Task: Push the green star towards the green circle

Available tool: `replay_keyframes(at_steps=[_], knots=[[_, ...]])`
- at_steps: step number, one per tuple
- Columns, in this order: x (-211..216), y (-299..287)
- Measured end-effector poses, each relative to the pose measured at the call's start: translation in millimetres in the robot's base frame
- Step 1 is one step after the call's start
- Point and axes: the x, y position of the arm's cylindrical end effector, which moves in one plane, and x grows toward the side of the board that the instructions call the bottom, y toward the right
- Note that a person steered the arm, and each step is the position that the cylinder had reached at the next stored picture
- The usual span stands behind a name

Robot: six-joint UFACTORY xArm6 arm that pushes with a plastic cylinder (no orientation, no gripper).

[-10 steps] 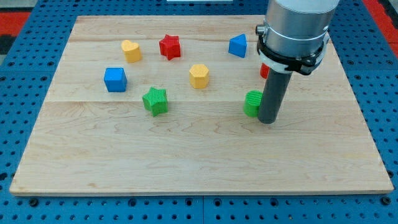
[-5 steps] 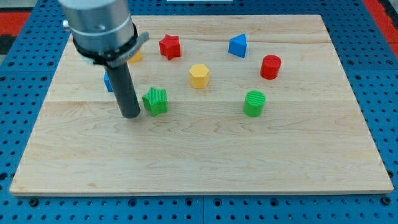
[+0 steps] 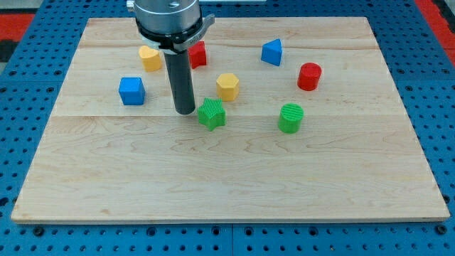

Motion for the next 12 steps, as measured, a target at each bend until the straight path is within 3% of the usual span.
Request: replay_keyframes(at_steps=[2, 4, 7, 11, 12], knots=[[5.2, 28.0], [39.8, 15.6], [21.3, 9.7], [21.3, 66.9], [21.4, 47.4]])
